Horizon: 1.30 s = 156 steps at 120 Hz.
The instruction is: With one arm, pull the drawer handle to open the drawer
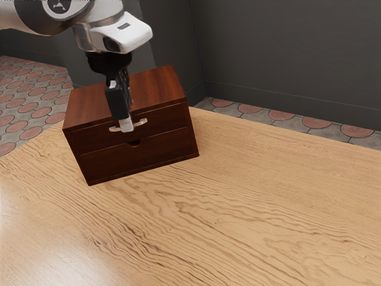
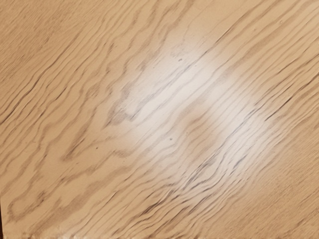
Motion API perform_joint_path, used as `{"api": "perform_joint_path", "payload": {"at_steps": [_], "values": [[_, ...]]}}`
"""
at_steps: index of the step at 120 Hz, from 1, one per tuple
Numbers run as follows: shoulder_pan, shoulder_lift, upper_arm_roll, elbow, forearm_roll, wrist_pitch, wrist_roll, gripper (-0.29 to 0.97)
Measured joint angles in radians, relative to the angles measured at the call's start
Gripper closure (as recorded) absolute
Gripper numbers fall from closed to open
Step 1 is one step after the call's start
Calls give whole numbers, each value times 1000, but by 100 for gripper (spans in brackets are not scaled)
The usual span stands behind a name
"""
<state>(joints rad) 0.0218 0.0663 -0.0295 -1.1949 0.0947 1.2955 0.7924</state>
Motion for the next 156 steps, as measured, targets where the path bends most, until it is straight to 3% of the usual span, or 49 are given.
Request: {"api": "perform_joint_path", "payload": {"at_steps": [25,35,46,67,85,118,156], "values": [[40,-41,3,-57,-26,0,-18,0],[43,-101,6,-155,-8,19,-28,0],[35,-173,14,-297,21,86,-26,0],[34,-191,37,-428,58,253,-3,0],[36,-170,46,-441,138,348,17,0],[54,-125,114,-447,193,477,76,9],[73,-60,158,-459,154,657,199,30]]}}
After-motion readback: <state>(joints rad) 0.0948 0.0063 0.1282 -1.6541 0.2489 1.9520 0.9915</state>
